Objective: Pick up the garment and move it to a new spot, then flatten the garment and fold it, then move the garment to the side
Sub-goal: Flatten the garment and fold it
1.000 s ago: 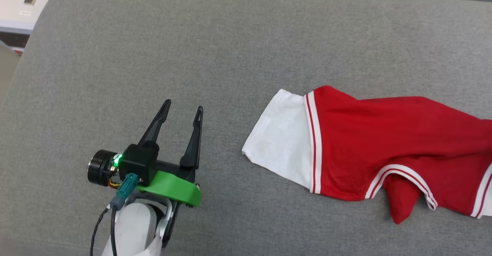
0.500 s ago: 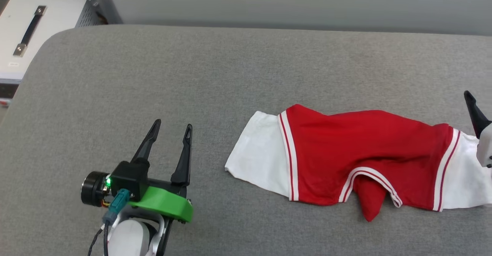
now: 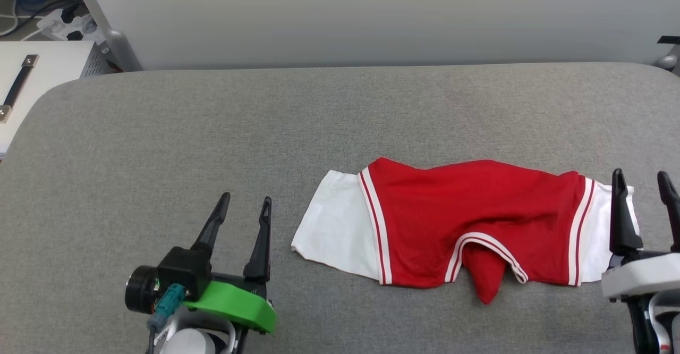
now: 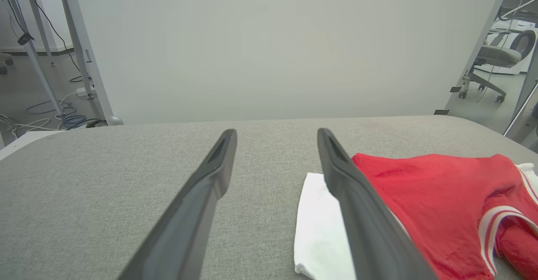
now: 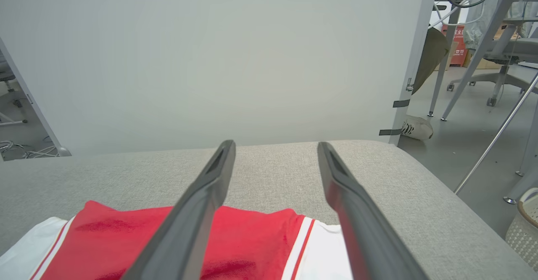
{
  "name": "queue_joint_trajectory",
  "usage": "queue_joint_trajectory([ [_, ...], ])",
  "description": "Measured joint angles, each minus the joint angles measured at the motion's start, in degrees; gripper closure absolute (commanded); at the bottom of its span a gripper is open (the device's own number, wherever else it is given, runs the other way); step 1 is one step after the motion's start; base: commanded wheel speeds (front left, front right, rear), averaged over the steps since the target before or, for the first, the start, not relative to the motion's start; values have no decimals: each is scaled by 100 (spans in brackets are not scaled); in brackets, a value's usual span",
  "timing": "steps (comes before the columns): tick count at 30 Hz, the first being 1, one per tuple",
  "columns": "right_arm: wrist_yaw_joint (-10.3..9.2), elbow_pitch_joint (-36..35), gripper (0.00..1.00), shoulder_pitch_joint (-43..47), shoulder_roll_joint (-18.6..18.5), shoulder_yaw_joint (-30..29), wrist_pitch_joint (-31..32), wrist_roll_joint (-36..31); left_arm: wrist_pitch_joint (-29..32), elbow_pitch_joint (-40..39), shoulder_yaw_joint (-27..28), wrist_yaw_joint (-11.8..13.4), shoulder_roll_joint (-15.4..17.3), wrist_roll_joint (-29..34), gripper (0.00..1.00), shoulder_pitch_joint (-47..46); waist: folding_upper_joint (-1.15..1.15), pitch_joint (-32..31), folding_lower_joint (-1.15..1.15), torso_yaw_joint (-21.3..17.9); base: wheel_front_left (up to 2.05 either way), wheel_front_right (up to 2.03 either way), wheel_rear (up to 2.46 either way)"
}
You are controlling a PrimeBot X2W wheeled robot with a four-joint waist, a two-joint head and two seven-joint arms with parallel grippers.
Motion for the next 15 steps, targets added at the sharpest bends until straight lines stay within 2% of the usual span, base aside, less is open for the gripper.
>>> queue_joint_trajectory([
  [4,0,-260,0,357,344,-96,-133,-44,0,59,-88,0,-4,1,0,58,0,64,0,-1,0,0,0],
  [9,0,-405,0,413,421,-110,-177,-121,0,45,-104,0,1,-130,0,23,0,203,0,-23,0,0,0],
  [12,0,-438,0,412,444,-145,-177,-158,40,187,-344,0,127,-164,0,-149,0,297,0,-57,0,0,0],
  [15,0,-447,0,412,469,-175,-169,-207,811,379,-636,0,336,-164,0,-388,0,369,0,-107,0,0,0],
])
